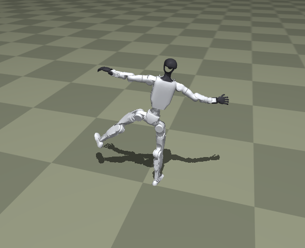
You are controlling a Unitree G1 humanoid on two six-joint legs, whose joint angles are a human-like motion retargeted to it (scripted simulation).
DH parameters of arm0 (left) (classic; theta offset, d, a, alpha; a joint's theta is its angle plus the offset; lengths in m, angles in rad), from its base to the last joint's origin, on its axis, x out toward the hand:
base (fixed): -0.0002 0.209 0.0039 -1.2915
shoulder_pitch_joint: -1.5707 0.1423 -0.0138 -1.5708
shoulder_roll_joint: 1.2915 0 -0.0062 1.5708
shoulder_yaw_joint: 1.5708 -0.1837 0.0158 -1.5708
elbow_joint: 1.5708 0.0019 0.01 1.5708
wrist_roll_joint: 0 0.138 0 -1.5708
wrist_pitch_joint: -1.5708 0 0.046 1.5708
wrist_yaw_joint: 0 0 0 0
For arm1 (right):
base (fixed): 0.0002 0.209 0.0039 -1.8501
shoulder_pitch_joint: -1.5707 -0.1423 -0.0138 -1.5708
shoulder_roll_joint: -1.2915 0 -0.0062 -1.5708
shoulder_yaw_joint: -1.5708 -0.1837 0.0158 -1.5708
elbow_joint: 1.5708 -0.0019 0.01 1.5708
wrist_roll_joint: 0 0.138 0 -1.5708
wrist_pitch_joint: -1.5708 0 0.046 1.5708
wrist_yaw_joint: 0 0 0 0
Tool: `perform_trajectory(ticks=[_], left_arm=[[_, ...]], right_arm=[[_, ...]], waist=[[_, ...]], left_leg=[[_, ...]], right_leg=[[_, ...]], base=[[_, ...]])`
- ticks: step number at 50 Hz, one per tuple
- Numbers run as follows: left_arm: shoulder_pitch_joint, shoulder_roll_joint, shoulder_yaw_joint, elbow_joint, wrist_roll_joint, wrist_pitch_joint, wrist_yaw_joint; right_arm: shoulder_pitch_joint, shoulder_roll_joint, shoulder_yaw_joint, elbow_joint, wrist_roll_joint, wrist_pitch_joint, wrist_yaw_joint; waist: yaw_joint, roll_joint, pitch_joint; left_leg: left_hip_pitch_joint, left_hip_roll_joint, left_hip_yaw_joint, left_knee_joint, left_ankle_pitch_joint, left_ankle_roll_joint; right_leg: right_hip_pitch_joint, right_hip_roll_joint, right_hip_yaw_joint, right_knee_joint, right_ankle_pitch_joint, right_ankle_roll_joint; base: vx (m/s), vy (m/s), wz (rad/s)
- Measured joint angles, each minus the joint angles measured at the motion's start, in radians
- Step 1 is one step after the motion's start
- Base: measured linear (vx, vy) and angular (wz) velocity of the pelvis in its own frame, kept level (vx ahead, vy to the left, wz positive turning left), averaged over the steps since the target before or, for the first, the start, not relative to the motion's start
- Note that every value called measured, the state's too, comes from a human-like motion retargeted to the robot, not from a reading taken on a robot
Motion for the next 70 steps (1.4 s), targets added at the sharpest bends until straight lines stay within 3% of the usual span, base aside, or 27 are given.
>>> perform_trajectory(ticks=[8, 13, 20, 25, 30, 40, 52, 60, 65, 70], left_arm=[[0.291, -0.258, 0.238, -0.205, -0.031, 0.038, 0.029], [0.412, -0.465, 0.290, -0.290, -0.041, 0.059, 0.043], [0.473, -0.725, 0.165, -0.347, 0.026, 0.052, 0.032], [0.469, -0.899, 0.074, -0.328, 0.058, 0.044, -0.020], [0.468, -1.037, 0.027, -0.280, -0.004, 0.065, -0.018], [0.441, -1.099, -0.138, -0.201, -0.090, 0.076, 0.002], [0.360, -1.107, -0.203, -0.168, -0.071, 0.106, -0.082], [0.384, -1.047, -0.159, -0.228, -0.001, 0.083, -0.094], [0.380, -1.009, -0.091, -0.201, 0.035, 0.092, -0.075], [0.369, -0.939, -0.035, -0.167, 0.093, 0.086, -0.052]], right_arm=[[-0.236, 0.231, 0.353, -0.092, -0.057, 0.018, -0.059], [-0.342, 0.441, 0.584, -0.088, -0.094, 0.019, -0.058], [-0.355, 0.764, 0.824, -0.090, -0.139, -0.009, -0.063], [-0.329, 0.933, 0.935, -0.035, -0.146, -0.018, -0.061], [-0.341, 1.014, 1.028, 0.074, -0.126, 0.000, -0.092], [-0.377, 1.018, 1.183, 0.085, -0.080, -0.008, -0.114], [-0.443, 0.947, 1.213, 0.026, -0.132, 0.016, -0.039], [-0.466, 0.856, 1.114, -0.026, -0.185, 0.037, 0.062], [-0.471, 0.729, 1.011, -0.026, -0.161, 0.042, 0.087], [-0.468, 0.562, 0.890, 0.021, -0.121, 0.026, 0.068]], waist=[[0.003, 0.161, -0.022], [-0.018, 0.229, -0.064], [-0.104, 0.238, -0.075], [-0.126, 0.222, -0.075], [-0.119, 0.196, -0.087], [-0.149, 0.152, -0.095], [-0.184, 0.211, -0.075], [-0.212, 0.270, -0.061], [-0.182, 0.324, -0.058], [-0.116, 0.366, -0.065]], left_leg=[[0.132, -0.325, -0.119, 0.001, -0.030, 0.060], [0.172, -0.456, -0.173, -0.006, -0.046, 0.095], [0.215, -0.480, -0.037, 0.000, -0.209, 0.152], [0.215, -0.459, -0.046, 0.026, -0.300, 0.146], [0.209, -0.448, -0.028, 0.031, -0.335, 0.122], [0.215, -0.444, 0.008, 0.042, -0.367, 0.111], [0.216, -0.437, 0.002, 0.049, -0.363, 0.079], [0.224, -0.430, -0.006, 0.028, -0.343, 0.076], [0.220, -0.444, -0.027, 0.022, -0.295, 0.084], [0.195, -0.480, -0.147, 0.000, -0.254, 0.084]], right_leg=[[0.008, 0.163, 0.049, -0.010, -0.041, -0.040], [-0.004, 0.257, 0.081, -0.027, -0.034, -0.054], [-0.004, 0.302, 0.054, 0.008, -0.049, -0.037], [0.005, 0.316, 0.043, 0.011, -0.055, -0.027], [0.010, 0.332, 0.065, -0.036, -0.035, -0.024], [-0.017, 0.327, 0.101, -0.004, -0.044, -0.020], [-0.030, 0.331, 0.113, 0.031, -0.071, -0.047], [-0.027, 0.342, 0.105, 0.042, -0.101, -0.049], [-0.022, 0.333, 0.103, 0.031, -0.098, -0.037], [-0.018, 0.289, 0.107, 0.015, -0.075, -0.021]], base=[[0.02, 0.06, -0.44], [0.01, 0.09, -0.41], [0.04, 0.12, 0.06], [0.04, 0.19, 0.05], [0.01, 0.21, -0.22], [-0.01, 0.14, -0.20], [-0.06, 0.00, 0.00], [-0.07, -0.15, 0.10], [-0.07, -0.18, 0.07], [-0.05, -0.15, 0.04]])
